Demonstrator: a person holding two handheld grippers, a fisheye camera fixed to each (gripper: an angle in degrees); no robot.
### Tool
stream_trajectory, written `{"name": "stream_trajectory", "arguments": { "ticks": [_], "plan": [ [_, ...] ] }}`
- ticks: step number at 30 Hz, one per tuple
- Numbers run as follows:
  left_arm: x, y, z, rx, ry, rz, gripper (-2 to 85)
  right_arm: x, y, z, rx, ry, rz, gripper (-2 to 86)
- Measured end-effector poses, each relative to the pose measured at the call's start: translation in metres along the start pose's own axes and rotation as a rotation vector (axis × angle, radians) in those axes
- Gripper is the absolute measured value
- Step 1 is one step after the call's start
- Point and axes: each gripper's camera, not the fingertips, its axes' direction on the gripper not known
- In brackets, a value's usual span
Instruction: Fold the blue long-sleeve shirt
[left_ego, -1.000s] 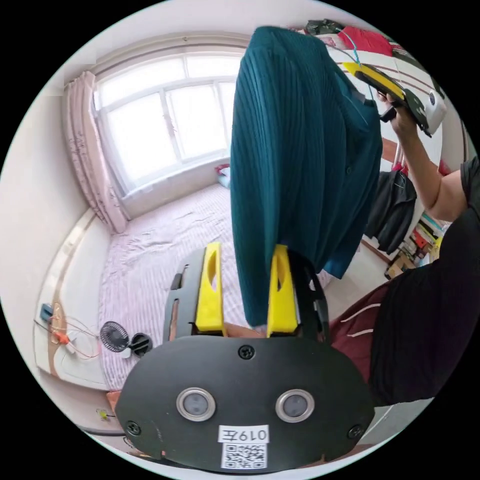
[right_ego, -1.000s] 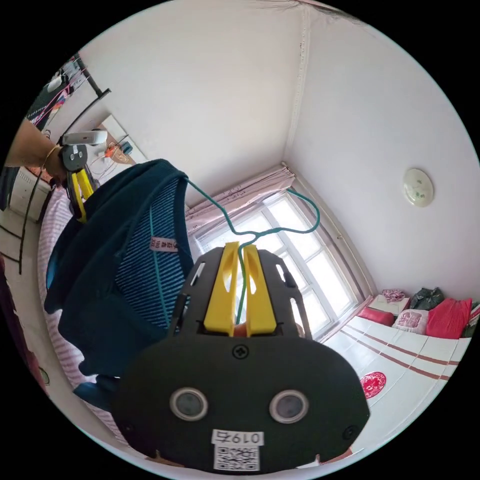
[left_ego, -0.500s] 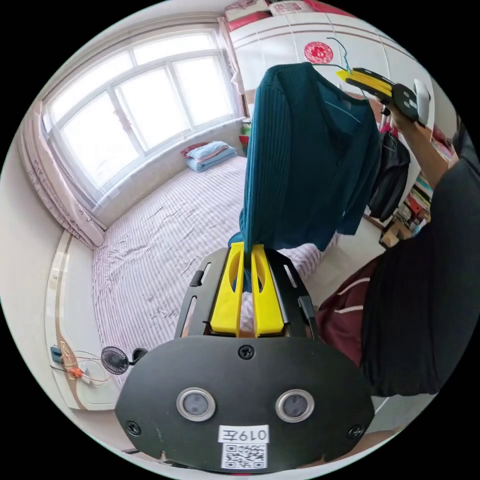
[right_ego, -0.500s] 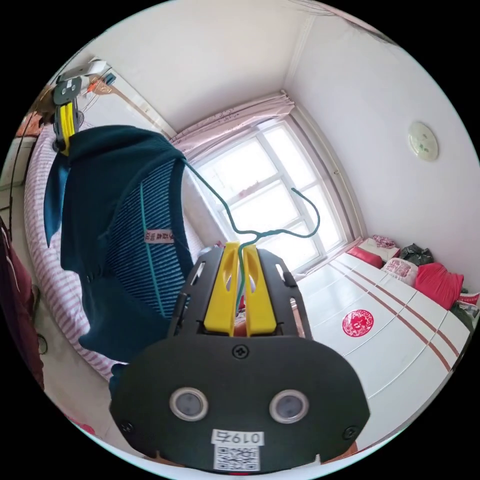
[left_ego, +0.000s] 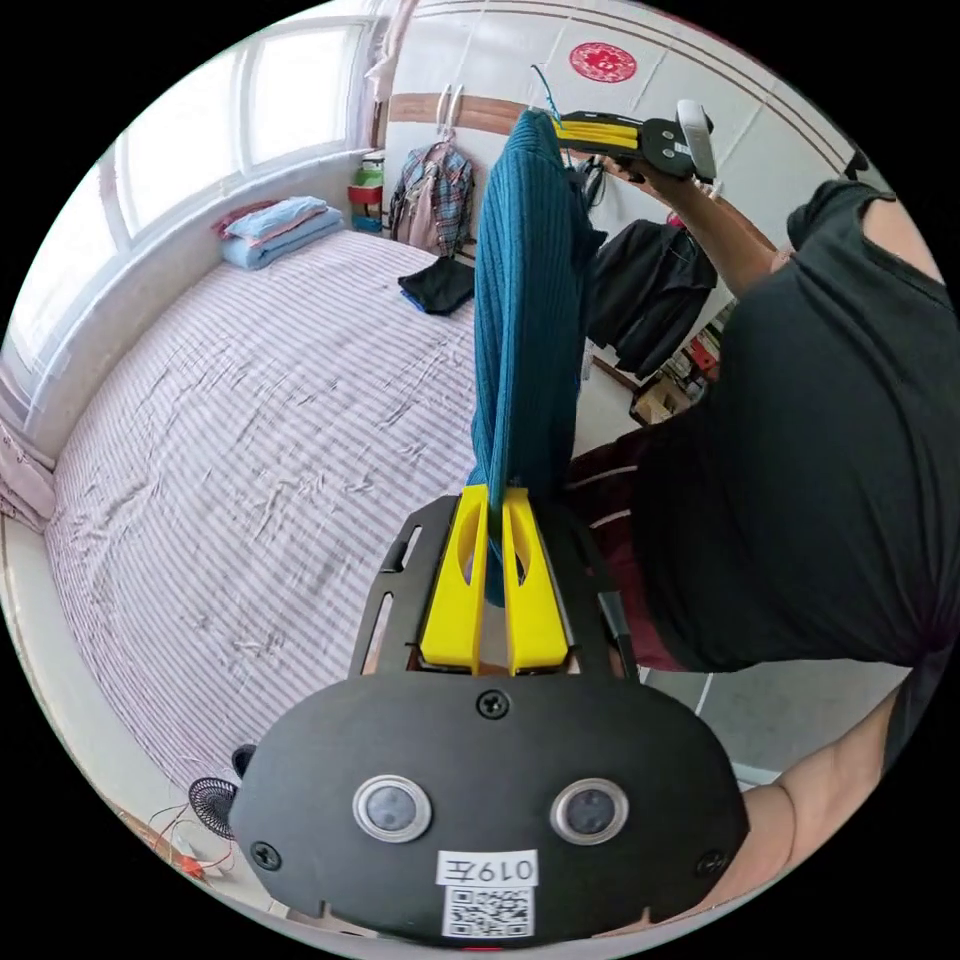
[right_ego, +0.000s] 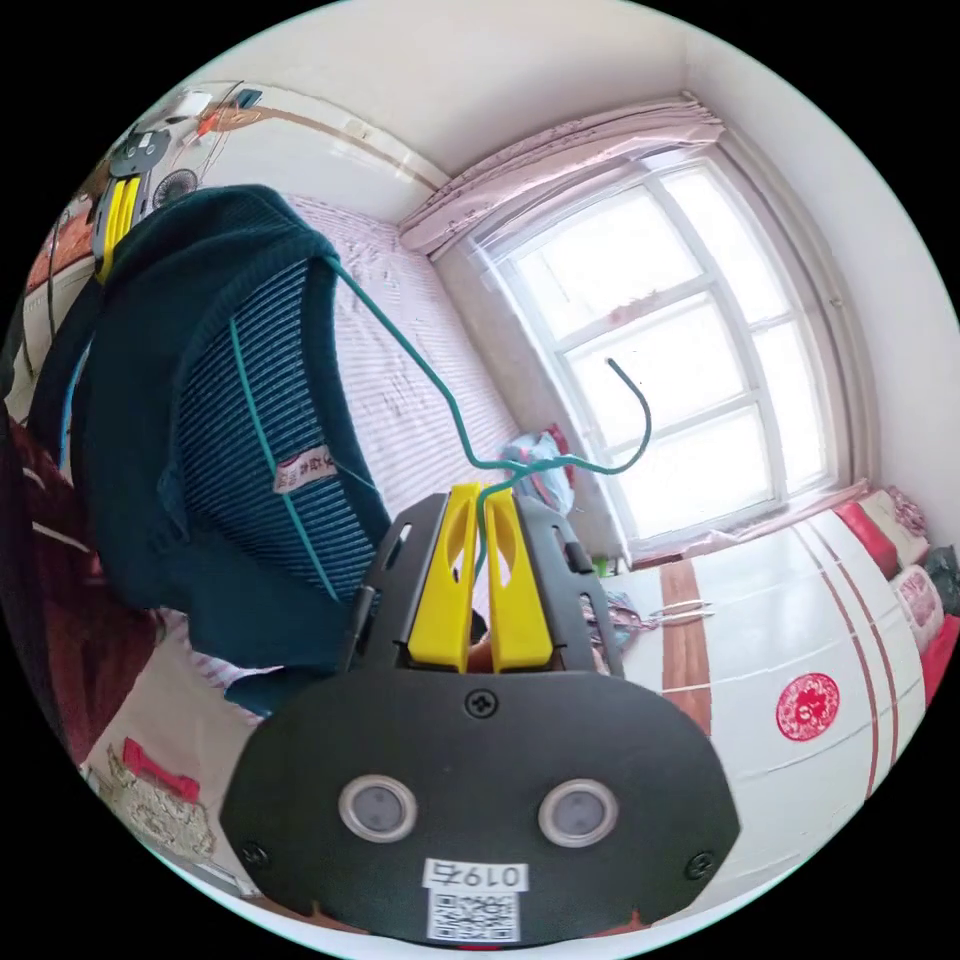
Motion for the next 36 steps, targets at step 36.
{"name": "stream_trajectory", "arguments": {
  "ticks": [36],
  "plan": [
    [-0.617, -0.111, 0.29, -0.352, -0.224, -0.775, 6.8, 0.013, -0.166, 0.775, -0.411, -0.52, -0.078, 7.7]
  ]
}}
